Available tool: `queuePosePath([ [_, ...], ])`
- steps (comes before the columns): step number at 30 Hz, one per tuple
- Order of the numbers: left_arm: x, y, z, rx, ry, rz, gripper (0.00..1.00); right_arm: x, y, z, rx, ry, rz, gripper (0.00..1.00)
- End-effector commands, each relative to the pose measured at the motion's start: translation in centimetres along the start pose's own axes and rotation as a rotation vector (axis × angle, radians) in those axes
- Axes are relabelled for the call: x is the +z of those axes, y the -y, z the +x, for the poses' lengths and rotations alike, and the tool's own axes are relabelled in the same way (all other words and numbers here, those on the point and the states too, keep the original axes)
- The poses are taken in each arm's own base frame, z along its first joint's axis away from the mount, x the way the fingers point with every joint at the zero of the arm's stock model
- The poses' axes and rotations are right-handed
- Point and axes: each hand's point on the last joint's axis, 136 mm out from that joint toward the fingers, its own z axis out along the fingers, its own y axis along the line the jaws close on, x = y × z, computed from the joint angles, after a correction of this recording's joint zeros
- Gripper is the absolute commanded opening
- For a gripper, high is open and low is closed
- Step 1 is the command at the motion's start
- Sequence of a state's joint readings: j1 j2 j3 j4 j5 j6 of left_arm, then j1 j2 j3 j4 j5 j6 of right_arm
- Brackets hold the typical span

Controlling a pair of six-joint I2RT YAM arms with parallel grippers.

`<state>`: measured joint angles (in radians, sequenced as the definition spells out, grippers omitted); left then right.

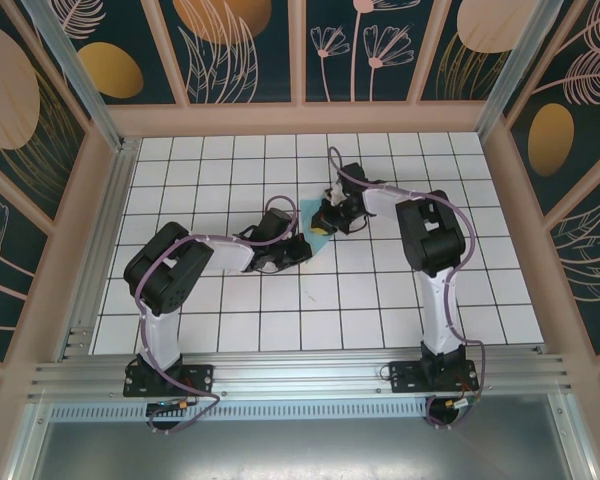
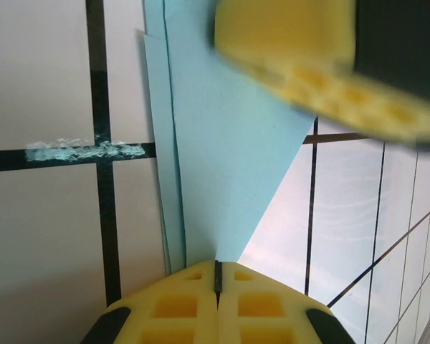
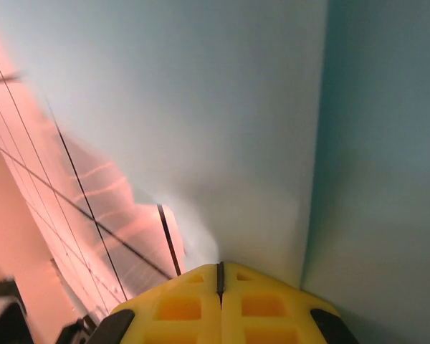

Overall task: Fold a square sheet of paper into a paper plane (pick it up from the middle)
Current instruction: Fourth fold the wing at the center of the table.

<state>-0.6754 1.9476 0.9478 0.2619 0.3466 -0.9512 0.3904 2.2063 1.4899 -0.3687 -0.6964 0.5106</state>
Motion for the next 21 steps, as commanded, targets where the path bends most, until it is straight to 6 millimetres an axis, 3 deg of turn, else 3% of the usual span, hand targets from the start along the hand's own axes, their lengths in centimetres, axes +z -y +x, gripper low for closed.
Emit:
queuePosePath([
  [1,0.0,-8.6,6.0,-0.082,-0.186,-0.271,0.0,-1.0,1.2,-4.6,-0.066,0.12,0.042,0.05],
  [9,0.0,-8.7,6.1,-0.082,-0.19,-0.27,0.0,-1.3,-0.1,-7.4,-0.12,0.164,0.032,0.07],
  [14,-0.2,-8.8,6.2,-0.087,-0.187,-0.268,0.0,-3.7,-4.1,-8.0,-0.187,0.198,-0.046,0.09],
  [17,-0.3,-8.8,6.3,-0.086,-0.186,-0.267,0.0,-6.1,-6.1,-6.7,-0.221,0.219,-0.081,0.1],
  [21,-0.3,-8.7,6.3,-0.083,-0.188,-0.261,0.0,-7.4,-5.5,-3.0,-0.215,0.222,-0.083,0.12],
])
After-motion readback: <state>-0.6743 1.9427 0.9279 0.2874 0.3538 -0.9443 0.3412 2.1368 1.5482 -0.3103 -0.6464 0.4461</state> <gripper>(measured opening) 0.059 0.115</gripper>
